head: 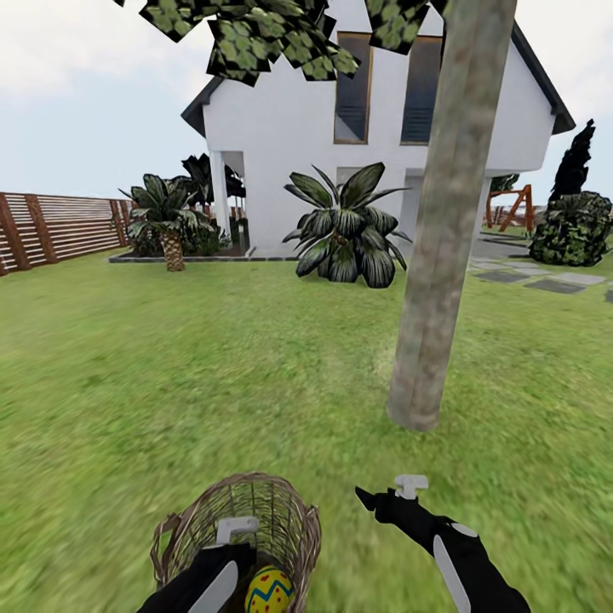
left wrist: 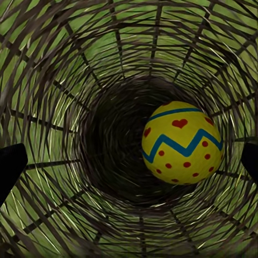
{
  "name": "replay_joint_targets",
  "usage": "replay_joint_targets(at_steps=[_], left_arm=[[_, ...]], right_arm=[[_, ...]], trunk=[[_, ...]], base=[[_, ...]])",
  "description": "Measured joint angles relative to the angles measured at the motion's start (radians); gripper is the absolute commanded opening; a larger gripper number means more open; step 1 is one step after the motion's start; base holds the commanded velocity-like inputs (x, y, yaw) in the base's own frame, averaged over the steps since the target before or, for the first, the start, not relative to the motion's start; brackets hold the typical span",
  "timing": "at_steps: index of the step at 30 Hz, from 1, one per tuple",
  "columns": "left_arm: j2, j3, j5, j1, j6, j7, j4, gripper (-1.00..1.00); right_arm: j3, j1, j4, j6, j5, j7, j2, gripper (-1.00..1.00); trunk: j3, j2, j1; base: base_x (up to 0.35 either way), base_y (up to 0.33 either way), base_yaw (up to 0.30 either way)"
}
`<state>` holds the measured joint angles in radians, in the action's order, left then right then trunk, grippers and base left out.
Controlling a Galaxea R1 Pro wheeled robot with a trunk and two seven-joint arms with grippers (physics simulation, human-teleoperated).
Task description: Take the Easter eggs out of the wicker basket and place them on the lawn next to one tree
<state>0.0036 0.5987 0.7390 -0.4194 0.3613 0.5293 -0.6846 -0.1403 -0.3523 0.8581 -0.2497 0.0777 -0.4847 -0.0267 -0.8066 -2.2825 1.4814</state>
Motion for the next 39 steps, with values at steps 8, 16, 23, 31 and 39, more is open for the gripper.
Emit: replay_joint_targets(at_steps=[8, 16, 23, 31, 39], left_arm=[[0.000, 0.001, 0.000, 0.000, 0.001, 0.001, 0.000, 1.00], [0.000, 0.001, -0.001, 0.000, 0.001, 0.002, 0.000, 1.00], [0.000, 0.002, -0.003, 0.000, 0.000, 0.003, 0.000, 1.00], [0.000, 0.003, -0.003, 0.000, -0.002, 0.003, 0.001, 1.00], [0.000, 0.003, -0.002, 0.000, -0.002, 0.002, 0.000, 1.00]], right_arm=[[0.000, 0.000, 0.000, 0.000, 0.000, 0.000, 0.000, 1.00], [0.001, 0.000, 0.000, 0.000, -0.001, 0.000, -0.001, 1.00], [0.001, 0.000, 0.000, 0.001, -0.001, -0.001, 0.000, 1.00], [-0.006, 0.000, 0.000, 0.006, 0.002, -0.008, 0.000, 1.00], [-0.009, 0.000, 0.000, 0.001, 0.002, -0.010, 0.000, 1.00]], trunk=[[-0.009, 0.000, 0.000], [-0.018, 0.000, 0.000], [-0.026, 0.000, 0.000], [-0.030, 0.000, 0.000], [-0.039, 0.000, 0.000]], base=[[0.000, 0.000, 0.000], [0.000, 0.000, 0.000], [0.000, 0.000, 0.000], [0.000, 0.000, 0.000], [0.000, 0.000, 0.000]])
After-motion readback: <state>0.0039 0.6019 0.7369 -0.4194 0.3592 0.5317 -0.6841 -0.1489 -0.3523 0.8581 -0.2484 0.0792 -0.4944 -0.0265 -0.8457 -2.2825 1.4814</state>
